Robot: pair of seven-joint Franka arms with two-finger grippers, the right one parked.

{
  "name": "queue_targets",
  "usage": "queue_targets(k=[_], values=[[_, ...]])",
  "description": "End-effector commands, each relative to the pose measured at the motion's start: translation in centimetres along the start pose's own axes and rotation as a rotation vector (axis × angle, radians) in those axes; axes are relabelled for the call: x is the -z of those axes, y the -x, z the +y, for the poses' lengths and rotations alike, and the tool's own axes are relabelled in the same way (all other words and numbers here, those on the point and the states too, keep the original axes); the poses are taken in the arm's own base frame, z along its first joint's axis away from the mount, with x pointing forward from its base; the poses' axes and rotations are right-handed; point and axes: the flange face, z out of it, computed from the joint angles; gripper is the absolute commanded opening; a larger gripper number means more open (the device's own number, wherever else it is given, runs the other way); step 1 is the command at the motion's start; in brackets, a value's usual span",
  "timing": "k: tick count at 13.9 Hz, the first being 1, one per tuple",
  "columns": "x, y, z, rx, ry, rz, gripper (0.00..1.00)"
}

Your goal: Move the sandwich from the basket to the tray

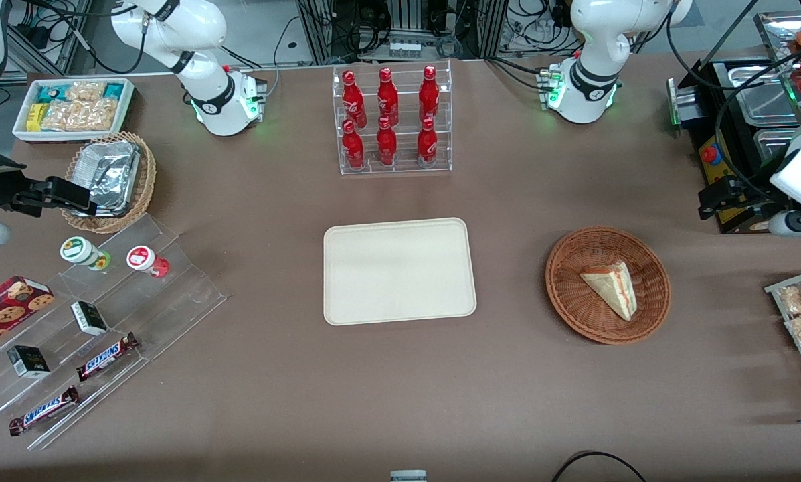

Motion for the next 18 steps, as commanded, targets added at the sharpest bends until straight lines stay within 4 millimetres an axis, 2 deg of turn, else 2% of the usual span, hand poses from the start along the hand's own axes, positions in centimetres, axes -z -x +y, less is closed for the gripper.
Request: queue_targets(k=[1,4,8,11,14,16,18], values=[[0.4,0.0,0.3,-0.007,-0.008,-0.004,1.0],[-0.7,-0.1,0.4,-0.009,-0.009,-0.011,1.0],[-4.8,0.9,1.1,-0.016,0.002,0.01,1.0],[-9.9,2.5,1.8,0.037,0.037,0.068,1.0],[-16.8,3.2,2.4,0.252,0.062,0.141,1.0],[-20.4,2.9,2.6,0.448,0.083,0.138,1.0],[-22.3,2.4,3.7,0.532,0.089,0.12,1.0]])
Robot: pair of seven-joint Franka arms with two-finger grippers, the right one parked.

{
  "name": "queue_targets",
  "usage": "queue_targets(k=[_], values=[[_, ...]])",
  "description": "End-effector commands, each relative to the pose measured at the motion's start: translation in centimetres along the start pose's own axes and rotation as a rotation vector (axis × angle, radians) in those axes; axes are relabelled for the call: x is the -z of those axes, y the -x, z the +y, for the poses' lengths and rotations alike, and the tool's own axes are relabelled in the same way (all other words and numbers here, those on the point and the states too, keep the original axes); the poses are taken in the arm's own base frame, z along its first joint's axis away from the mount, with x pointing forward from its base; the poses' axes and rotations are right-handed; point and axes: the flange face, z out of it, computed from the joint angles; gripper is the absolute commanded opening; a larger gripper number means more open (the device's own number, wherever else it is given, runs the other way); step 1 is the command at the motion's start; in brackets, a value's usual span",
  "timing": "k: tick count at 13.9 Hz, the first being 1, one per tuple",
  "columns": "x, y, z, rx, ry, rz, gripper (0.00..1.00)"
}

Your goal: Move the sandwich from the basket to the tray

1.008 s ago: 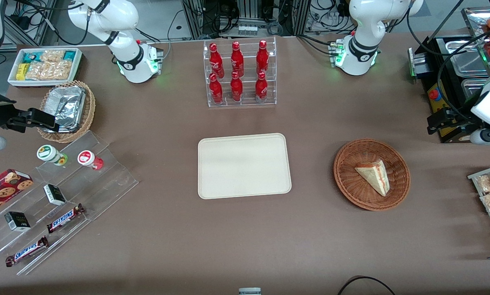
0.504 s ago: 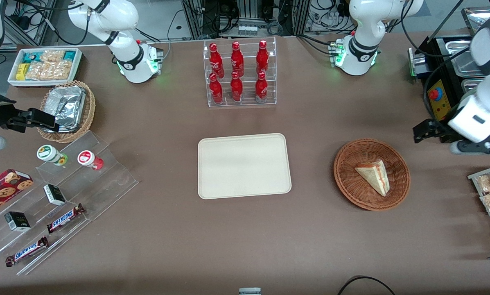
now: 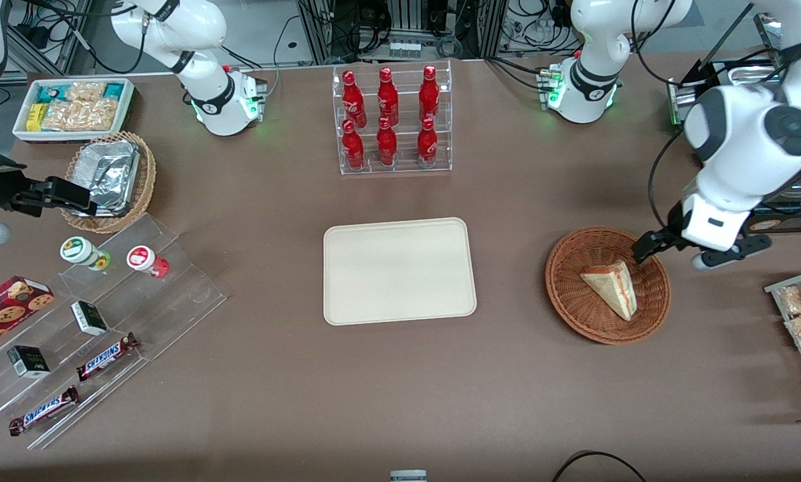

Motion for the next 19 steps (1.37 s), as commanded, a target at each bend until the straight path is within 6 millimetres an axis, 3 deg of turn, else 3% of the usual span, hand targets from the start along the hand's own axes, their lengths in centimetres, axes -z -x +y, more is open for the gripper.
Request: queue_targets(k=[1,4,13,18,19], values=[[-1.7,0.3,0.8,0.12,0.019,0.007,1.0],[-4.2,0.4,0.8,0.233,0.024,0.007,1.0],[-11.3,0.6,0.7,0.234,0.015,-0.023,1.0],[-13.8,0.7,0.7,0.231,0.019,-0.022,0.99],[-13.8,0.6,0.7,0.231,0.02,-0.021,0.95]])
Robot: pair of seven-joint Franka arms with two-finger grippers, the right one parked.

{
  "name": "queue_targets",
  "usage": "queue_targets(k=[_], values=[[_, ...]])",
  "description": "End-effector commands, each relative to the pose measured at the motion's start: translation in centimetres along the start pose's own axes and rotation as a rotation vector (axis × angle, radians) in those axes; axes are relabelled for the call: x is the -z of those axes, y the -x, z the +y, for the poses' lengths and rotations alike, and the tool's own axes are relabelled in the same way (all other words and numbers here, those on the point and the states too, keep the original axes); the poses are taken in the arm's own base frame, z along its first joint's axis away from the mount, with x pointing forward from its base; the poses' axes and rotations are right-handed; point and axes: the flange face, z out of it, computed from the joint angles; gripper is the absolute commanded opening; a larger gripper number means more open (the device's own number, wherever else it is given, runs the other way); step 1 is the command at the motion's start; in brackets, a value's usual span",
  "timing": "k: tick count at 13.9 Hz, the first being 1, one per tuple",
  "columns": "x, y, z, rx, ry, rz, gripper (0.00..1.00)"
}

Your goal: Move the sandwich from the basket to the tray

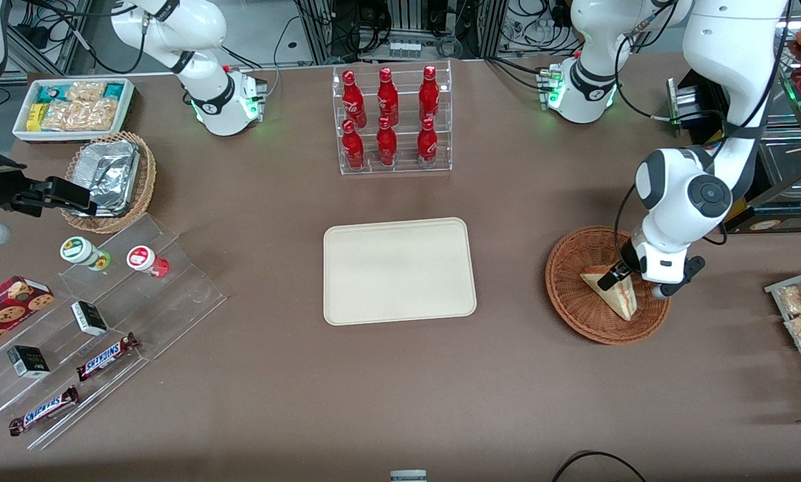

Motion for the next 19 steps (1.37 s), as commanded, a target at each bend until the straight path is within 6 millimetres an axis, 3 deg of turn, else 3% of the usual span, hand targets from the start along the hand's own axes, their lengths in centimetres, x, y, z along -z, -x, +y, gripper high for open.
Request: queue_targets(k=[1,2,3,4,5,8,9,11,13,16,18,19], values=[[-0.1,-0.1,0.4,0.002,0.012,0.016,0.7],[0.1,-0.1,0.4,-0.005,0.013,0.022,0.41],[0.3,-0.2,0.4,-0.009,0.012,0.026,0.22],[0.2,-0.1,0.5,-0.014,0.01,0.026,0.11],[0.4,-0.2,0.5,-0.012,0.013,0.029,0.06],[2.7,-0.1,0.8,-0.021,0.017,0.043,0.03],[4.1,0.2,1.0,-0.027,-0.002,0.026,0.03],[9.0,0.5,1.9,-0.047,-0.045,-0.003,0.03],[14.0,1.9,4.9,-0.121,-0.114,-0.033,0.03],[19.6,5.7,11.5,-0.248,-0.162,-0.058,0.03],[20.7,10.4,16.1,-0.341,-0.148,-0.056,0.03],[20.3,12.6,18.2,-0.379,-0.138,-0.058,0.03]])
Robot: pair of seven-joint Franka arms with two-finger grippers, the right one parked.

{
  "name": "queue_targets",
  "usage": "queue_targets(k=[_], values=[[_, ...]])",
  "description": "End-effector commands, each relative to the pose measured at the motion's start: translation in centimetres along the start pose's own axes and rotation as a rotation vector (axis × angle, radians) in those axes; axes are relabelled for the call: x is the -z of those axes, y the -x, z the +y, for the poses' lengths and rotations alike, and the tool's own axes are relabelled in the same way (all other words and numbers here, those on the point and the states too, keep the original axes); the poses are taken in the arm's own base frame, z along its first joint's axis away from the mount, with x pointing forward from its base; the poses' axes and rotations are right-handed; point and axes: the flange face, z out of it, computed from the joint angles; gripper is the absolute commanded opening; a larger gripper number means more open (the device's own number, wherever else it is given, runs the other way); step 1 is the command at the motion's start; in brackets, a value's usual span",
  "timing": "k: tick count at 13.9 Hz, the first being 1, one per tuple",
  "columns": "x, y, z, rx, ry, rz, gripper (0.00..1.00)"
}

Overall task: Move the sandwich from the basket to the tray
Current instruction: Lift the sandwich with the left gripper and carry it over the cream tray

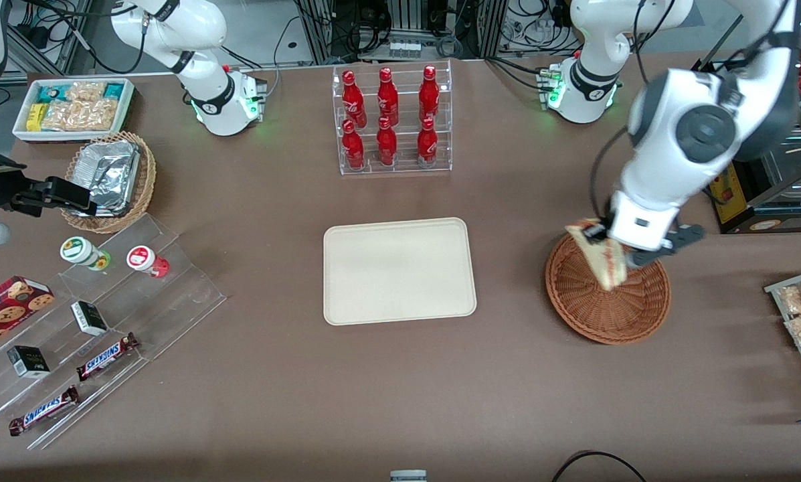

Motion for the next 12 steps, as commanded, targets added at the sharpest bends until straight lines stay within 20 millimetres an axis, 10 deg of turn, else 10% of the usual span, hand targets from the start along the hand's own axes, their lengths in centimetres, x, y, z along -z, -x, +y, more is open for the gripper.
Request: queue_targets(k=[1,8,12], values=[[-0.6,3.2,7.9,-0.094,-0.004,-0.006,0.03],[-6.5,11.0,23.8,-0.195,0.052,-0.043,0.03],[-12.7,14.1,28.5,-0.178,0.039,0.043,0.03]])
